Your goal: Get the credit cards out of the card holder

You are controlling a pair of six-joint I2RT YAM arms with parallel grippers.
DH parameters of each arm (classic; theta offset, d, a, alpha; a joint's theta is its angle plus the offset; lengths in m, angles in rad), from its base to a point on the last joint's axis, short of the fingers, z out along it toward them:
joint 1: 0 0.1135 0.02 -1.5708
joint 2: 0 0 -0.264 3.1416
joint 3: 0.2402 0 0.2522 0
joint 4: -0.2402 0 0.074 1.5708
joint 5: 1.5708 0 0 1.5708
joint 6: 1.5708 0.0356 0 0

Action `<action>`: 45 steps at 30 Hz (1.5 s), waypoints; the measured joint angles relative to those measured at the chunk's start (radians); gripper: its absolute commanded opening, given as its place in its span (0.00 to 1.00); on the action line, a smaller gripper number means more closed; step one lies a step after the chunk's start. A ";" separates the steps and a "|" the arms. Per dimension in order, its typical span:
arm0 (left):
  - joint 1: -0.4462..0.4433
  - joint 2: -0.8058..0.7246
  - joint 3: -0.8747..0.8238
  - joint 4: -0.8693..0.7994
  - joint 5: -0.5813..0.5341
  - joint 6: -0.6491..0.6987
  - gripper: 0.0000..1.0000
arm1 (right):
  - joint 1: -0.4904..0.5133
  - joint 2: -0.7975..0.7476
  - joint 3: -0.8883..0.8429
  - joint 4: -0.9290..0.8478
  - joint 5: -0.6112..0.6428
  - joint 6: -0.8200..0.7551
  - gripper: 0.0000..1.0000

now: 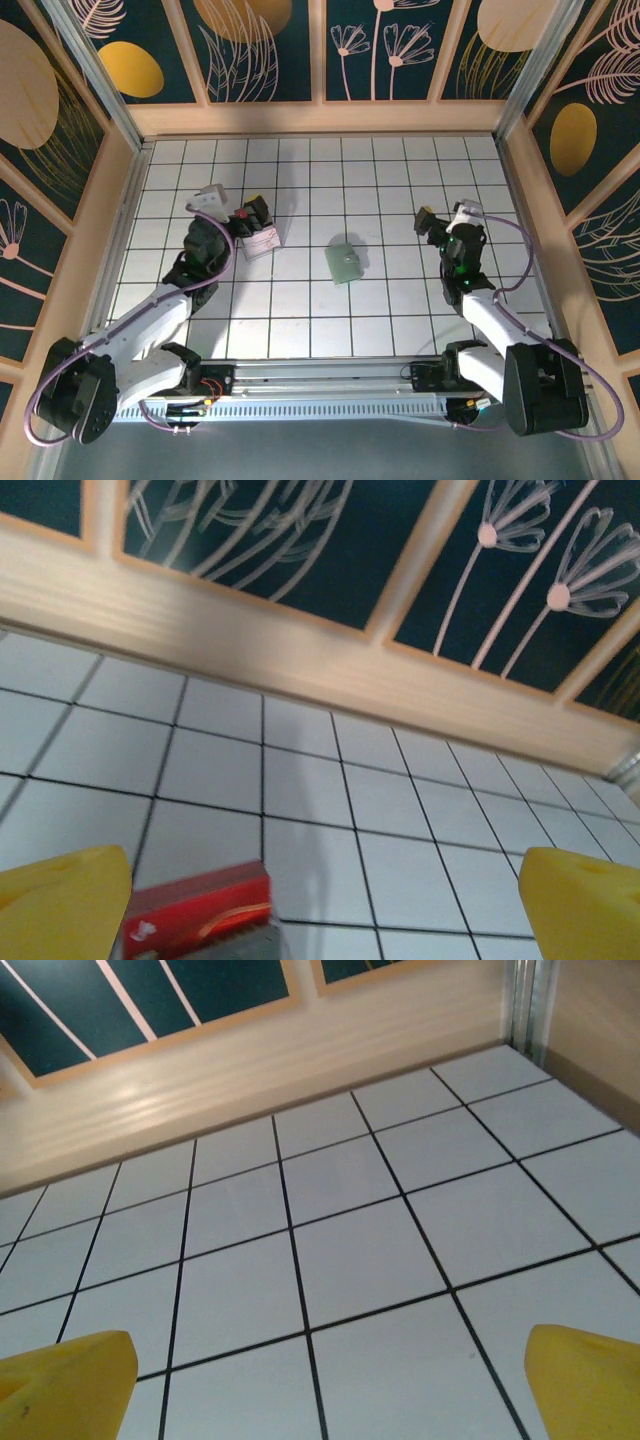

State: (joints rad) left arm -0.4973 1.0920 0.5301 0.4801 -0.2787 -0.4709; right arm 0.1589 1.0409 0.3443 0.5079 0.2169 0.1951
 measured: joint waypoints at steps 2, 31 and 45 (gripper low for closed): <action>-0.043 0.031 0.010 -0.010 -0.019 -0.013 0.99 | 0.021 -0.013 0.008 -0.035 0.021 0.013 0.99; -0.120 0.226 0.029 -0.071 -0.056 -0.285 0.99 | 0.283 0.270 0.354 -0.616 -0.296 0.250 0.89; -0.120 0.203 0.029 -0.088 -0.101 -0.295 0.99 | 0.454 0.547 0.518 -0.682 -0.320 0.258 0.79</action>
State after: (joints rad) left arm -0.6174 1.2953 0.5594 0.3923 -0.3794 -0.7658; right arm 0.6128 1.5879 0.8627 -0.1745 -0.1032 0.4530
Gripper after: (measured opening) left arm 0.990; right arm 0.804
